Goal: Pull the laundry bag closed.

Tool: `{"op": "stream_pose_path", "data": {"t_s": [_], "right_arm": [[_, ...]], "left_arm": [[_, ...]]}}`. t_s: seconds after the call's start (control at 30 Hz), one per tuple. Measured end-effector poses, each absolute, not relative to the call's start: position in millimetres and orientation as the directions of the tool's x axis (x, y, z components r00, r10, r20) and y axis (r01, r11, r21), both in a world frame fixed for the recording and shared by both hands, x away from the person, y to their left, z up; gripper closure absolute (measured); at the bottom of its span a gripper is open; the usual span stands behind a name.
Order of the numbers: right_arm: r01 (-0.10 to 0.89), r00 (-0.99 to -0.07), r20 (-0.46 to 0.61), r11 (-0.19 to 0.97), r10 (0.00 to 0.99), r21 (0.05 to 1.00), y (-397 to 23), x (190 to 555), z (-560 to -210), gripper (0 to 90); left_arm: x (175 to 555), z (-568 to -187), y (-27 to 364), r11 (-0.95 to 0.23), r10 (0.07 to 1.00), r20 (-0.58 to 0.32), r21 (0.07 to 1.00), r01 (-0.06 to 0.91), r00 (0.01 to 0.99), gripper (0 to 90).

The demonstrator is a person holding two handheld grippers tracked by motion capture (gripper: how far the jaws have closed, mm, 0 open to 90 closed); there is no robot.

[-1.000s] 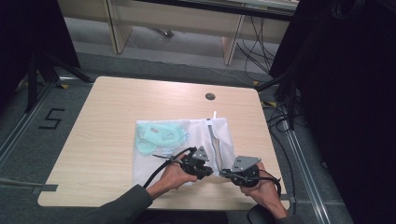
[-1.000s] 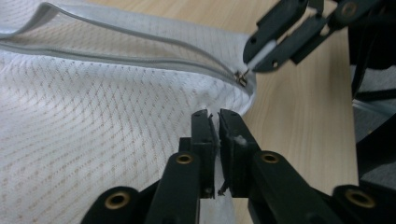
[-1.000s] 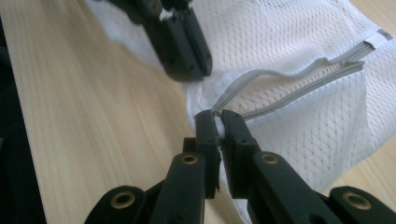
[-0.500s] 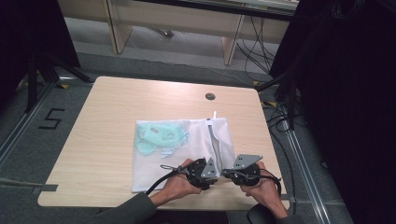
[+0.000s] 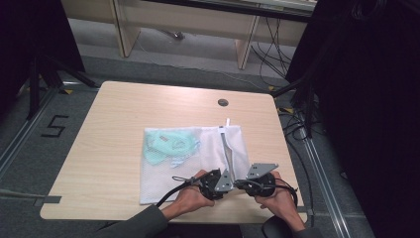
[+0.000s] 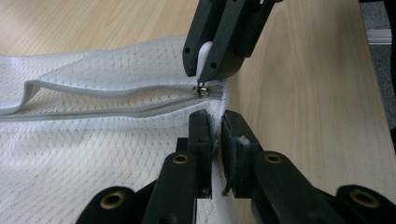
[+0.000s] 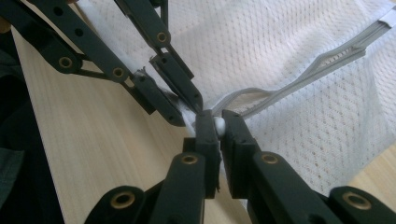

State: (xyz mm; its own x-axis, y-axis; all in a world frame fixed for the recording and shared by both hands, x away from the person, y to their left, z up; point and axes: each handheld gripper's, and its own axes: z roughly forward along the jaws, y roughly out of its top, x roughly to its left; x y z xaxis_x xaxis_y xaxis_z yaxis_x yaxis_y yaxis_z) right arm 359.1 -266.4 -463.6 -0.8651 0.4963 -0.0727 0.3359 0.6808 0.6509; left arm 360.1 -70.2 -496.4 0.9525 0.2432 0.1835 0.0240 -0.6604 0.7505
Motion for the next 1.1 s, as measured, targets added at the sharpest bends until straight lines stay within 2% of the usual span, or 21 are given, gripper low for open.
{"op": "stream_pose_path", "data": {"t_s": [0.13,0.43,0.5,0.67,0.73,0.97,1.1], "right_arm": [[0.345,-0.869,-0.056,0.683,0.491,0.644,-265,359,-464,86.3],[0.363,-0.876,-0.009,0.674,0.482,0.644,-264,364,-467,86.3],[0.365,-0.884,0.01,0.678,0.467,0.639,-262,366,-468,86.4],[0.365,-0.89,0.013,0.696,0.455,0.618,-259,369,-470,86.4],[0.383,-0.883,0.014,0.704,0.469,0.598,-258,372,-473,86.4],[0.382,-0.887,0.021,0.708,0.46,0.594,-256,377,-474,86.4],[0.382,-0.892,0.031,0.717,0.45,0.583,-255,380,-476,86.3]], "left_arm": [[359,-495,-70,-0.667,0.228,0.206,0.745,-0.001,0.952,86.9],[356,-496,-67,-0.676,0.206,0.219,0.737,-0.023,0.954,88.0],[356,-498,-63,-0.664,0.21,0.177,0.748,0.007,0.961,88.1],[354,-501,-62,-0.657,0.193,0.162,0.754,0.004,0.968,88.2],[348,-502,-64,-0.681,0.151,0.182,0.731,-0.031,0.972,88.1],[349,-503,-61,-0.647,0.19,0.114,0.762,0.037,0.975,88.0],[351,-503,-60,-0.659,0.182,0.129,0.752,0.024,0.975,87.8]]}}
